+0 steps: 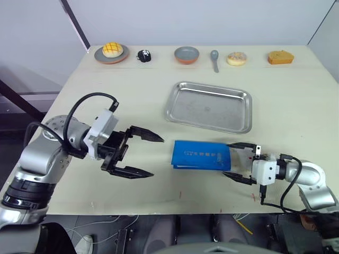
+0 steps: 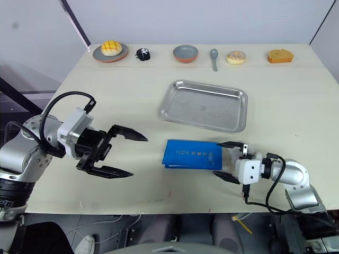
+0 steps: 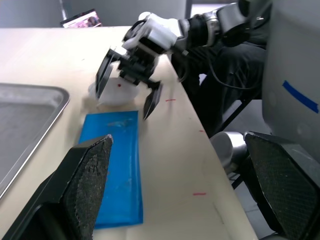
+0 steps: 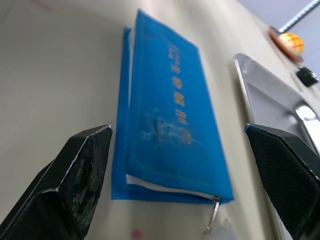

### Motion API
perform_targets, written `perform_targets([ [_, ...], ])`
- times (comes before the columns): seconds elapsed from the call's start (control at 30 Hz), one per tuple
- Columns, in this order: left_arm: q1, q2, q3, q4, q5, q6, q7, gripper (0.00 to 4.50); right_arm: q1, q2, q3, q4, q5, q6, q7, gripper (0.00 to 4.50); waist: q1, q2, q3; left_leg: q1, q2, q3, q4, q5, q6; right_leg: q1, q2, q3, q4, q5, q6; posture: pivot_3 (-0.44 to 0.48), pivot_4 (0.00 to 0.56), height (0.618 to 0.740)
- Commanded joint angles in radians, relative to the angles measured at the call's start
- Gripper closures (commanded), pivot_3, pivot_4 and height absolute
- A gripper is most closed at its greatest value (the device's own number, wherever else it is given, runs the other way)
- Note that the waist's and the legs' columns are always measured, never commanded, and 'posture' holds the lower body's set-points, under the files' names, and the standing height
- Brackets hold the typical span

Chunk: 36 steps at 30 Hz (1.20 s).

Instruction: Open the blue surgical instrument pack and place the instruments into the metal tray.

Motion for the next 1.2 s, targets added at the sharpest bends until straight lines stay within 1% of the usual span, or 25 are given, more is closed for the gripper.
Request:
perform_targets([
  [0.03, 0.001, 0.018, -0.007, -0.029, -0.017, -0.024, -0.049, 0.0, -0.034, -0.004, 0.019, 0.039, -0.032, -0.063, -0.048, 0.04, 0.0, 0.0, 0.0, 0.0, 0.0, 0.0, 0.0, 0.0, 0.0, 0.0, 0.0, 0.0, 0.0, 0.0, 0.0, 0.0, 0.15, 0.74],
  [0.13, 0.006, 0.016, -0.016, -0.023, -0.005, -0.038, -0.049, 0.0, -0.053, -0.005, 0.044, 0.079, -0.05, -0.086, -0.068, 0.04, -0.001, 0.0, 0.0, 0.0, 0.0, 0.0, 0.0, 0.0, 0.0, 0.0, 0.0, 0.0, 0.0, 0.0, 0.0, 0.0, 0.15, 0.74],
  [0.17, 0.006, 0.016, -0.019, -0.02, -0.001, -0.042, -0.049, 0.0, -0.057, -0.006, 0.05, 0.087, -0.049, -0.091, -0.072, 0.57, -0.001, 0.0, 0.0, 0.0, 0.0, 0.0, 0.0, 0.0, 0.0, 0.0, 0.0, 0.0, 0.0, 0.0, 0.0, 0.0, 0.15, 0.74],
  [0.2, 0.003, 0.011, -0.019, -0.017, -0.001, -0.04, -0.049, 0.0, -0.067, -0.005, 0.055, 0.102, -0.05, -0.103, -0.078, 0.82, -0.001, 0.0, 0.0, 0.0, 0.0, 0.0, 0.0, 0.0, 0.0, 0.0, 0.0, 0.0, 0.0, 0.0, 0.0, 0.0, 0.15, 0.74],
  [0.23, 0.002, 0.01, -0.023, -0.013, 0.002, -0.044, -0.049, 0.0, -0.075, -0.006, 0.062, 0.111, -0.049, -0.116, -0.081, 1.41, -0.001, 0.0, 0.0, 0.0, 0.0, 0.0, 0.0, 0.0, 0.0, 0.0, 0.0, 0.0, 0.0, 0.0, 0.0, 0.0, 0.15, 0.74],
  [0.27, 0.001, 0.01, -0.025, -0.011, 0.003, -0.048, -0.049, 0.0, -0.081, -0.008, 0.068, 0.118, -0.048, -0.125, -0.084, 1.9, -0.001, 0.0, 0.0, 0.0, 0.0, 0.0, 0.0, 0.0, 0.0, 0.0, 0.0, 0.0, 0.0, 0.0, 0.0, 0.0, 0.15, 0.74],
  [0.37, -0.006, 0.003, -0.03, 0.004, 0.011, -0.056, -0.049, 0.0, -0.089, -0.013, 0.083, 0.129, -0.038, -0.148, -0.08, 3.02, -0.001, 0.0, 0.0, 0.0, 0.0, 0.0, 0.0, 0.0, 0.0, 0.0, 0.0, 0.0, 0.0, 0.0, 0.0, 0.0, 0.15, 0.74],
  [0.4, -0.006, 0.002, -0.033, 0.011, 0.015, -0.063, -0.049, 0.0, -0.091, -0.014, 0.089, 0.133, -0.037, -0.156, -0.08, 3.46, -0.002, 0.0, 0.0, 0.0, 0.0, 0.0, 0.0, 0.0, 0.0, 0.0, 0.0, 0.0, 0.0, 0.0, 0.0, 0.0, 0.15, 0.74],
  [0.43, -0.005, 0.001, -0.035, 0.016, 0.018, -0.069, -0.049, 0.0, -0.092, -0.015, 0.094, 0.136, -0.036, -0.163, -0.081, 4.06, -0.002, 0.0, 0.0, 0.0, 0.0, 0.0, 0.0, 0.0, 0.0, 0.0, 0.001, 0.0, 0.0, 0.0, 0.0, 0.0, 0.15, 0.74],
  [0.47, -0.004, 0.0, -0.037, 0.02, 0.02, -0.076, -0.049, 0.0, -0.094, -0.016, 0.098, 0.137, -0.035, -0.166, -0.083, 4.43, -0.002, 0.0, 0.0, 0.0, 0.0, 0.0, 0.0, 0.0, 0.0, 0.0, 0.001, 0.0, 0.0, 0.0, 0.0, 0.0, 0.15, 0.74],
  [0.63, -0.001, -0.008, -0.038, 0.03, 0.021, -0.091, -0.049, 0.0, -0.097, -0.025, 0.106, 0.135, -0.012, -0.158, -0.075, 4.48, -0.002, 0.0, 0.0, 0.0, 0.0, 0.0, 0.0, 0.0, 0.0, 0.0, 0.001, 0.0, 0.0, 0.0, 0.0, 0.0, 0.15, 0.74],
  [0.7, 0.001, -0.017, -0.031, 0.029, 0.019, -0.088, -0.049, 0.0, -0.088, -0.034, 0.11, 0.107, 0.037, -0.135, -0.048, 4.48, -0.002, 0.0, 0.0, 0.0, 0.0, 0.0, 0.0, 0.0, 0.0, 0.0, 0.001, 0.0, 0.0, 0.0, 0.0, 0.0, 0.15, 0.74],
  [0.8, 0.009, -0.022, -0.025, 0.028, 0.019, -0.091, -0.049, 0.0, -0.063, -0.06, 0.116, 0.025, 0.146, -0.052, 0.002, 4.48, -0.001, 0.0, 0.0, 0.0, 0.0, 0.0, 0.0, 0.0, 0.0, 0.0, 0.0, 0.0, 0.0, 0.0, 0.0, 0.0, 0.15, 0.74],
  [0.87, 0.012, -0.026, -0.022, 0.026, 0.02, -0.09, -0.049, 0.0, -0.054, -0.071, 0.115, -0.005, 0.178, -0.015, 0.019, 4.48, -0.001, 0.0, 0.0, 0.0, 0.0, 0.0, 0.0, 0.0, 0.0, 0.0, 0.0, 0.0, 0.0, 0.0, 0.0, 0.0, 0.15, 0.74],
  [0.9, 0.016, -0.028, -0.02, 0.023, 0.021, -0.09, -0.049, 0.0, -0.039, -0.09, 0.117, -0.044, 0.216, 0.035, 0.043, 4.48, 0.0, 0.0, 0.001, 0.0, 0.0, 0.0, 0.0, 0.0, 0.0, 0.0, 0.0, 0.0, 0.0, 0.0, 0.0, 0.0, 0.15, 0.74],
  [0.97, 0.032, -0.03, -0.018, 0.022, 0.023, -0.097, -0.049, 0.0, 0.001, -0.154, 0.113, -0.179, 0.354, 0.218, 0.097, 4.48, 0.0, 0.001, 0.001, 0.0, 0.0, 0.0, 0.0, 0.0, 0.001, 0.0, 0.0, 0.0, 0.0, 0.0, 0.0, 0.0, 0.15, 0.74],
  [1.03, 0.044, -0.032, -0.02, 0.017, 0.022, -0.099, -0.049, 0.0, 0.025, -0.204, 0.097, -0.264, 0.451, 0.359, 0.127, 4.48, 0.001, 0.001, 0.001, 0.0, 0.0, -0.001, 0.0, -0.001, 0.001, 0.0, 0.0, 0.0, 0.0, 0.0, 0.0, 0.0, 0.15, 0.74],
  [1.2, 0.055, -0.035, -0.029, 0.018, 0.025, -0.106, -0.049, 0.0, 0.029, -0.24, 0.064, -0.335, 0.536, 0.588, 0.1, 4.48, 0.002, 0.001, 0.001, 0.0, 0.001, -0.001, 0.0, -0.002, 0.004, 0.0, 0.0, 0.0, 0.0, 0.0, 0.0, 0.0, 0.15, 0.74],
])
